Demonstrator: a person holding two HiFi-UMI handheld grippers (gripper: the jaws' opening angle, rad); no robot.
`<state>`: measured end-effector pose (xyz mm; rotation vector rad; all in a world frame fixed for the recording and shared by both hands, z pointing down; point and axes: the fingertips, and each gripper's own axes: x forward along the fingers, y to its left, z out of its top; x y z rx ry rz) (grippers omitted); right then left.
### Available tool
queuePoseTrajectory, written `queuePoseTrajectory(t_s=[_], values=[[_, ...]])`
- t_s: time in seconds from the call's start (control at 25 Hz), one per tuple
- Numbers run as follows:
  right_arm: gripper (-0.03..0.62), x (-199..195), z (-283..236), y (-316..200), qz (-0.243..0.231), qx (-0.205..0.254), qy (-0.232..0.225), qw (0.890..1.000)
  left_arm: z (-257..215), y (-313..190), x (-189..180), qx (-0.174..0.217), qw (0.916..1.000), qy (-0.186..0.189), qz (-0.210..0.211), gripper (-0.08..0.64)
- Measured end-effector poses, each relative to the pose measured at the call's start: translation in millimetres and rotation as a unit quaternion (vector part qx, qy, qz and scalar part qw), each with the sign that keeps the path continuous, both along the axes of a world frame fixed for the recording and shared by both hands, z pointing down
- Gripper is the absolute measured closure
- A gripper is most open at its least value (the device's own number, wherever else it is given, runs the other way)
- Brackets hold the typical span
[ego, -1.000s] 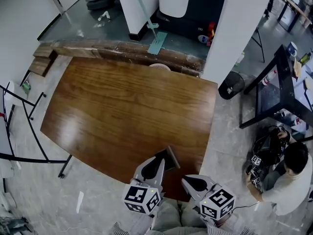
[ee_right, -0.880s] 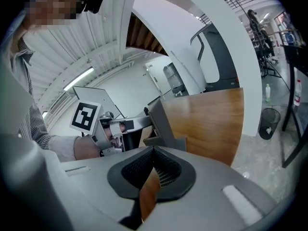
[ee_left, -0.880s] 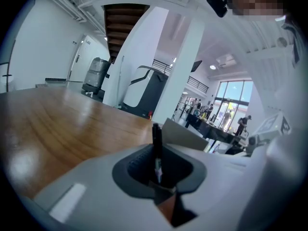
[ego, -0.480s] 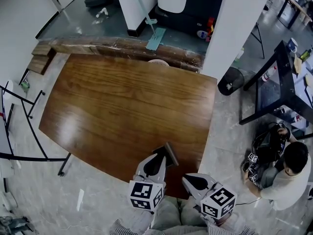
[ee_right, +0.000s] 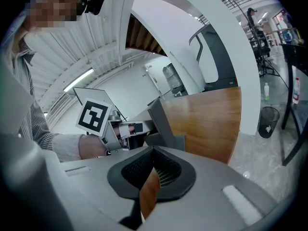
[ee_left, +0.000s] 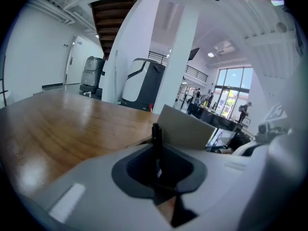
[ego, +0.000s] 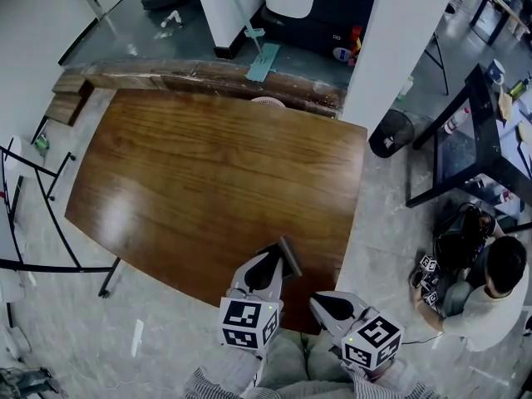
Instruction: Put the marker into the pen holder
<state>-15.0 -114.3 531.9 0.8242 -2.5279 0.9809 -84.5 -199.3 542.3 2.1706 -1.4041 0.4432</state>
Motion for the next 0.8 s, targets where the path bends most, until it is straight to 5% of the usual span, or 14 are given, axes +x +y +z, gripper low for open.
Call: queuePoseTrajectory(t_s=[0.8], values=[[0.592, 3.6, -4.8, 10.2, 0.0, 0.005, -0.005, 1.0, 0.6, 1.1, 0.2, -0.025, 0.9997, 0.005, -0.005, 0.476]])
